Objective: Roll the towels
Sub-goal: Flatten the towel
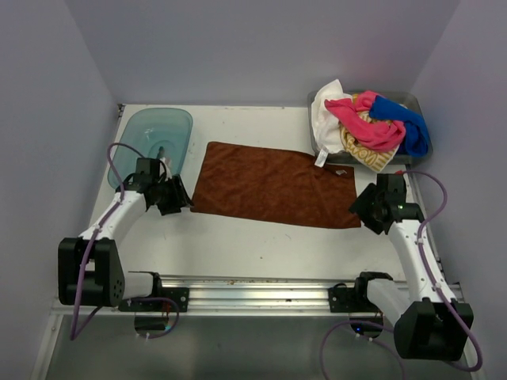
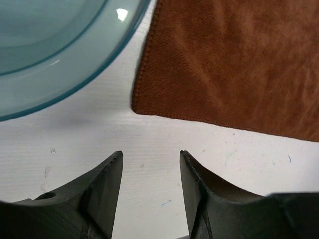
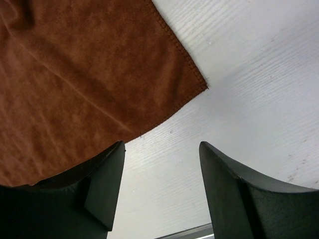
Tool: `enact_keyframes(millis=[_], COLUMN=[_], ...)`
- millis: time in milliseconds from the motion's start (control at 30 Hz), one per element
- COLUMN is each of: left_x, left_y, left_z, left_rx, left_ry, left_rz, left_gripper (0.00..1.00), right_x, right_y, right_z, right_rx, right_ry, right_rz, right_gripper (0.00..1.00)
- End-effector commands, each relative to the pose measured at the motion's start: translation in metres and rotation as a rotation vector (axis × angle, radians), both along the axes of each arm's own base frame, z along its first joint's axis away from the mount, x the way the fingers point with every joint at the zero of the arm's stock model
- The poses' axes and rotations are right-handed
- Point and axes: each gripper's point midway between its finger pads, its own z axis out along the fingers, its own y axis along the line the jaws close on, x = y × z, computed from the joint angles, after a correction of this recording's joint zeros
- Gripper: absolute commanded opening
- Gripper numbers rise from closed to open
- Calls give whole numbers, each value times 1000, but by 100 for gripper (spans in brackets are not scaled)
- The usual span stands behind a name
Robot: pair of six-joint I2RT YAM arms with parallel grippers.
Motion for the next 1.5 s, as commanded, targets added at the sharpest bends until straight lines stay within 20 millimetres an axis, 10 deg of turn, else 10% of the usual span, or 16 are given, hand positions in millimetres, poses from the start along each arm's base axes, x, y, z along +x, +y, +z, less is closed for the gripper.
enact_keyframes(millis=[0,733,833,867,1167,1467], left_x=[8,56,57,59,61,48], left_y=[9,-13,-19,-20,-3,8], left_z=[-10,-56,-61,-61,2,4], left_rx=[70,189,182,184,241,229], left_ry=[3,57,78,80,-59,-50], left_rz=[43,168,142,131,161,176], left_gripper=[52,49,15,0,0,0], right_x=[9,2,1,0,9,21], right_y=[3,2,2,2,-7,-15], right_z=[10,-10,-20,-22,-40,-65], right_rx=[13,1,6,6,-15,-7], right_ry=[-76,-7,16,24,87,128], right_rz=[17,44,33,30,1,-10], right_gripper=[65,69,70,70,69,64])
